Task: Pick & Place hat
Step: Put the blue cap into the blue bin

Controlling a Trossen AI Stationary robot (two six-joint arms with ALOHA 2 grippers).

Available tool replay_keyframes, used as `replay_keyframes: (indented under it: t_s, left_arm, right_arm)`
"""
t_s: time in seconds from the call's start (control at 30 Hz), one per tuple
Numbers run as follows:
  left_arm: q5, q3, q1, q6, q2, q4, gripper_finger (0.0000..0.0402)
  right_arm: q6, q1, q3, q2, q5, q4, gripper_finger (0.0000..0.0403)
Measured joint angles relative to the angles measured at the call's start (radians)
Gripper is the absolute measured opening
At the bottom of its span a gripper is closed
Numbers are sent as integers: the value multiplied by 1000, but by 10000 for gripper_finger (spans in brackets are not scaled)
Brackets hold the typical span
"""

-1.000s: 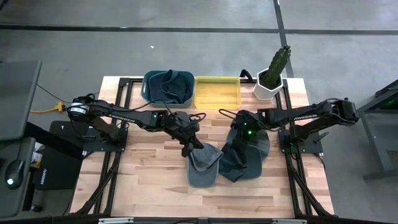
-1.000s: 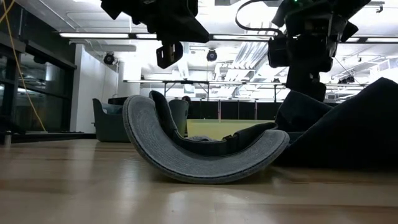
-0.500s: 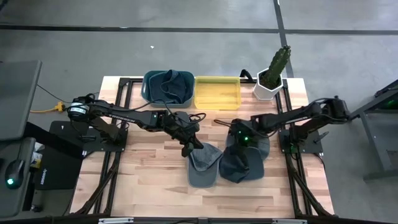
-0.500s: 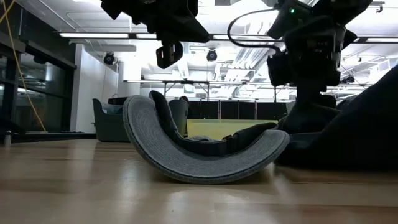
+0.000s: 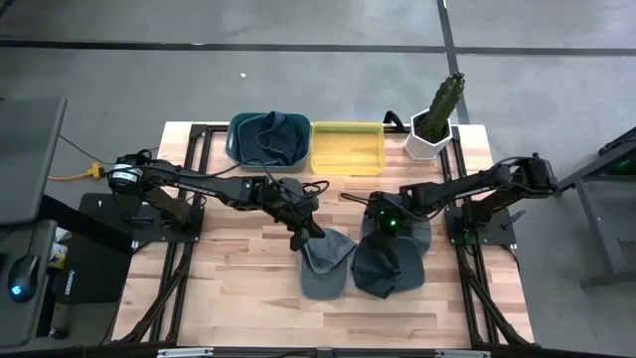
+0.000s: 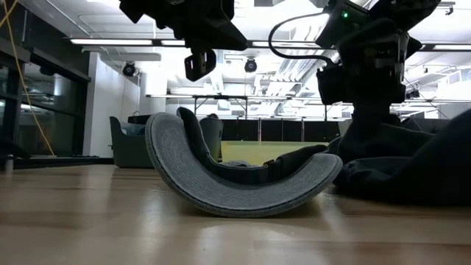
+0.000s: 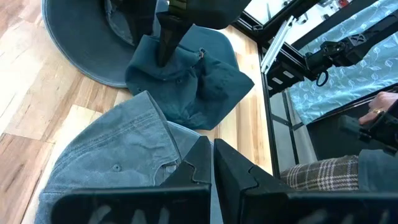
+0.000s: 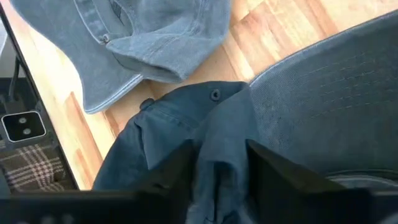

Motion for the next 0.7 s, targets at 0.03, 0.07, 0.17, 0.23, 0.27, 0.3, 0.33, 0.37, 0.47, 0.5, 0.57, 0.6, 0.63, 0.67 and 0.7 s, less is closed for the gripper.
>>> replay_keyframes:
  t_s: [0.03,0.07,0.17,0.23,0.27,0.3,0.33,0.37,0.47,0.5,0.57,0.6,0.63,0.67,0.7]
  left_arm:
    - [0,0,0,0,0,0,0]
    - [0,0,0,0,0,0,0]
    - [0,0,0,1,0,0,0]
    - [0,0,0,1,0,0,0]
    - [0,0,0,2,0,0,0]
    - [0,0,0,2,0,0,0]
    - [0,0,0,2,0,0,0]
    - [0,0,0,2,0,0,0]
    - [0,0,0,2,0,0,0]
    - [1,0,0,2,0,0,0]
    - [1,0,0,2,0,0,0]
    - [1,0,0,2,0,0,0]
    - [1,0,0,2,0,0,0]
    - [1,0,0,2,0,0,0]
    - [1,0,0,2,0,0,0]
  right_arm:
    - [0,0,0,0,-1,0,121]
    - [0,0,0,0,-1,0,102]
    - [3,-5,0,0,-3,0,38]
    - [1,-7,0,0,-11,0,15]
    - [3,-9,0,0,-13,0,15]
    - [10,-12,0,0,-16,0,18]
    - [15,-14,0,0,-23,0,18]
    - [16,-16,0,0,-31,0,15]
    - [4,-19,13,0,-44,-6,11]
    - [8,-19,21,0,-45,-8,11]
    - [3,-18,37,-1,-53,-16,10]
    - [-1,-18,47,-1,-58,-22,10]
    - [-4,-18,58,-1,-63,-31,10]
    - [-7,-18,72,-1,-66,-46,10]
    - [-16,-18,87,-1,-68,-66,10]
